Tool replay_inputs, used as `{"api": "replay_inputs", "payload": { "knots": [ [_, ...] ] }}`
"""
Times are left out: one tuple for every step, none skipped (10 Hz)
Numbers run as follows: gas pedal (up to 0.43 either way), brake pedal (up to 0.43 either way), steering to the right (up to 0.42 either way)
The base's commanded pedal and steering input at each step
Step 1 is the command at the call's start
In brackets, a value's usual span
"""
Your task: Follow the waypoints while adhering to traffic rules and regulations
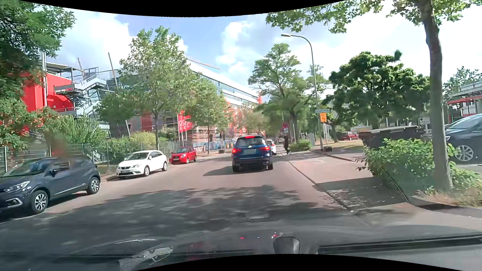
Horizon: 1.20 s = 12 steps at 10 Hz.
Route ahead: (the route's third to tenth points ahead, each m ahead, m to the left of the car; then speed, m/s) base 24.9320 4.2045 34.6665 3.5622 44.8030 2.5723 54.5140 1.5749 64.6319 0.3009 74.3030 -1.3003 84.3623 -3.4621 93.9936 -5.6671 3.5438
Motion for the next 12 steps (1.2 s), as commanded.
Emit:
{"api": "replay_inputs", "payload": {
  "knots": [
    [0.0,0.287,0.0],
    [0.0,0.287,0.0],
    [0.0,0.287,0.0],
    [0.0,0.287,0.0],
    [0.0,0.287,0.0],
    [0.0,0.287,0.0],
    [0.0,0.287,0.0],
    [0.0,0.287,0.0],
    [0.0,0.287,0.0],
    [0.0,0.287,0.0],
    [0.0,0.287,0.0],
    [0.0,0.287,0.0]
  ]
}}
